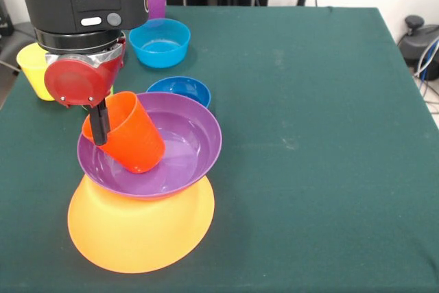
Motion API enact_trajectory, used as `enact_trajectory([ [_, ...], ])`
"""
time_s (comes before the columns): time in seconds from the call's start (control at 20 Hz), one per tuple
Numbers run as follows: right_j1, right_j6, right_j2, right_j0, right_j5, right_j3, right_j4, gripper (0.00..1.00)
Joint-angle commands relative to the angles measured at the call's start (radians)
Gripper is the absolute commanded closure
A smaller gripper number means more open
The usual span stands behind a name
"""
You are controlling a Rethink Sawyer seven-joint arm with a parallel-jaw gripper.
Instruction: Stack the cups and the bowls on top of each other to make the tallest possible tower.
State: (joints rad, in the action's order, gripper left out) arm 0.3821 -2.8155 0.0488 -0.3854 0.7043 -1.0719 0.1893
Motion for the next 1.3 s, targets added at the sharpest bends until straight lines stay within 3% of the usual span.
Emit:
enact_trajectory([
  [0.05,-0.025,0.15,-0.081,0.019,0.102,-0.001,-0.072,1.0],
  [1.1,-0.026,0.038,-0.037,0.099,0.103,0.002,-0.047,1.0],
  [1.15,-0.028,0.041,-0.035,0.1,0.099,0.005,-0.048,0.0],
  [1.3,-0.027,0.064,-0.042,0.096,0.083,0.004,-0.055,0.0],
])
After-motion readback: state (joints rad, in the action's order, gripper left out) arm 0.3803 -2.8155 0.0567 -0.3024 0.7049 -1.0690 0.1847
